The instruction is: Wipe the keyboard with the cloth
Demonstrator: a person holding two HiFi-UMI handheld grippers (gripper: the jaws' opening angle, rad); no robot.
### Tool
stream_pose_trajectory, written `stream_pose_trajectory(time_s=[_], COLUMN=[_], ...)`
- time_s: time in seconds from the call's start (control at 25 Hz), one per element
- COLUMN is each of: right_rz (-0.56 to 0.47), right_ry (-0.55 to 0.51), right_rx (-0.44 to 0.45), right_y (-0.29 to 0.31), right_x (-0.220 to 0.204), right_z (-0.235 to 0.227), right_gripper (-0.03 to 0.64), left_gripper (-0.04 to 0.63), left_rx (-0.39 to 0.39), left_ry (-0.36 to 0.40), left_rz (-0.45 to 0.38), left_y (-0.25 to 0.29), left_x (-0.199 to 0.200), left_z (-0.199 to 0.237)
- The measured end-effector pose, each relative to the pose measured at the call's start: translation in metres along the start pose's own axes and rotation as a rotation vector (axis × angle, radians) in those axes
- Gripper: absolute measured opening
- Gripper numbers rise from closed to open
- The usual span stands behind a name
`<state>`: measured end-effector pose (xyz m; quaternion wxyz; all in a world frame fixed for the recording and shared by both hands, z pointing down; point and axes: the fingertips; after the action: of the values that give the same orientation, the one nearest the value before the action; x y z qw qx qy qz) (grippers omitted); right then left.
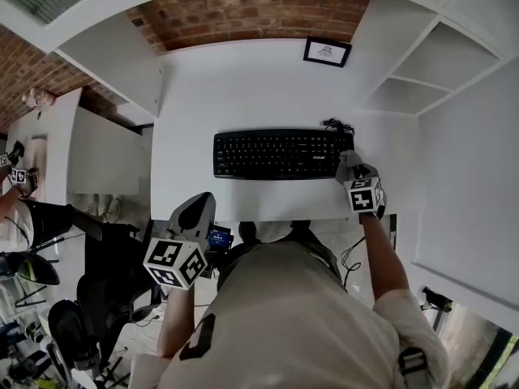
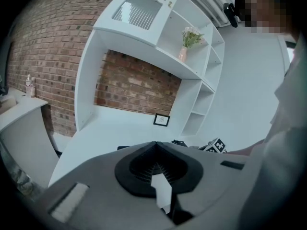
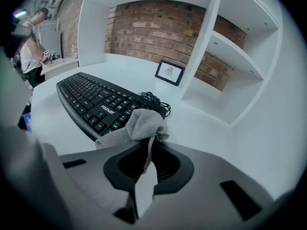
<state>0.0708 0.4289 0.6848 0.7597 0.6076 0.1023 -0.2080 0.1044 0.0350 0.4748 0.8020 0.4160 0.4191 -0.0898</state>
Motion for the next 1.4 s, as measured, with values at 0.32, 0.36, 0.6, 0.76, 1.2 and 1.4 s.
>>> stream_pose_trajectory(time_s=[0.32, 0.36, 0.6, 0.76, 1.2, 1.4], right_rz=[0.123, 0.107, -0.078, -0.193, -0.357, -0.386], right_ry=[0.108, 0.136, 0.177, 0.175, 0.01, -0.048], right_rx=[-0.04, -0.036, 0.037, 0.142, 0.509, 0.547], right_y=[0.004, 0.0, -0.042, -0.066, -0.113, -0.099], right_x=[-0.046, -0.046, 0.012, 0.067, 0.216, 0.263], right_z=[-0.038, -0.041, -0.021, 0.036, 0.235, 0.305], right_gripper=[0.015, 0.015, 0.015, 0.015, 0.015, 0.015], left_gripper=[0.003, 0.003, 0.003, 0.005, 0.004, 0.005], left_rx=[0.014, 0.019, 0.045, 0.066, 0.1, 0.105], left_ry=[-0.022, -0.027, -0.088, -0.121, -0.198, -0.218], left_rz=[-0.02, -0.024, -0.07, -0.092, -0.134, -0.137], left_y=[-0.001, -0.002, -0.01, -0.024, -0.075, -0.094], left_x=[0.002, 0.003, 0.005, -0.002, -0.029, -0.045], left_z=[0.009, 0.012, 0.04, 0.062, 0.12, 0.135])
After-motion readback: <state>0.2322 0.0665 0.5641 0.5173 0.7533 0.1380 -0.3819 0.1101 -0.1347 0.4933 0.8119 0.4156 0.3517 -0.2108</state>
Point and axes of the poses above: the fingertips, and each gripper's own axes: y forward along the fingers, z to its left, x out of its top, and after that the axes turned 10 degrees about z, right-handed
